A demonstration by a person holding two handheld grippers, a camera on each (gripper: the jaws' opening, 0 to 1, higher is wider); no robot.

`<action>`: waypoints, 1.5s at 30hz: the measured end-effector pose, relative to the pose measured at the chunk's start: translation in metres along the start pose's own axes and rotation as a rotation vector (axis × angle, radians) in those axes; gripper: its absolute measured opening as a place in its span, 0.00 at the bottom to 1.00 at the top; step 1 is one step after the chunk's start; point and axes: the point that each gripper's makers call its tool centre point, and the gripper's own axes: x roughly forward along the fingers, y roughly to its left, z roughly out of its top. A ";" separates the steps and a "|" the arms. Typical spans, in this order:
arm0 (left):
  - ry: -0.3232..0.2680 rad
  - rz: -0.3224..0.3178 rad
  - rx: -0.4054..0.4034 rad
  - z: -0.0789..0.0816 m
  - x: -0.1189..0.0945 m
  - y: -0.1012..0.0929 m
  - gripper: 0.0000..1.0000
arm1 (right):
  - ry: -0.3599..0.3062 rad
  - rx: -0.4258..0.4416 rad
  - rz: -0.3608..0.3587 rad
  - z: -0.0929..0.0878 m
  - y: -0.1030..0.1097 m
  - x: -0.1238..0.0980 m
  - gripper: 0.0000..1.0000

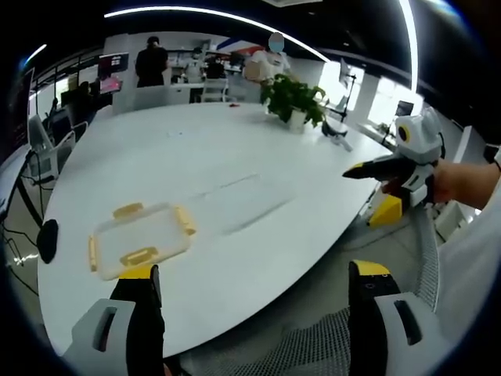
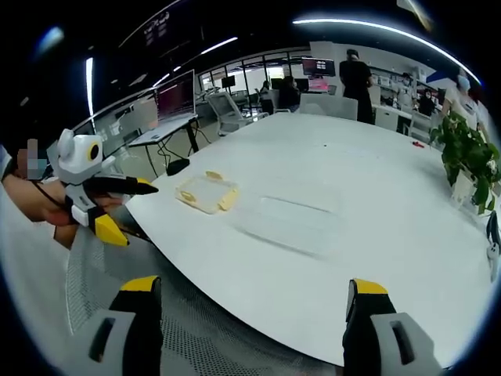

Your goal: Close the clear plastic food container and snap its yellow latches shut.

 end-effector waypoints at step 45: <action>0.025 -0.050 0.053 0.009 -0.013 0.034 0.96 | -0.021 -0.042 0.018 0.028 0.006 0.014 0.99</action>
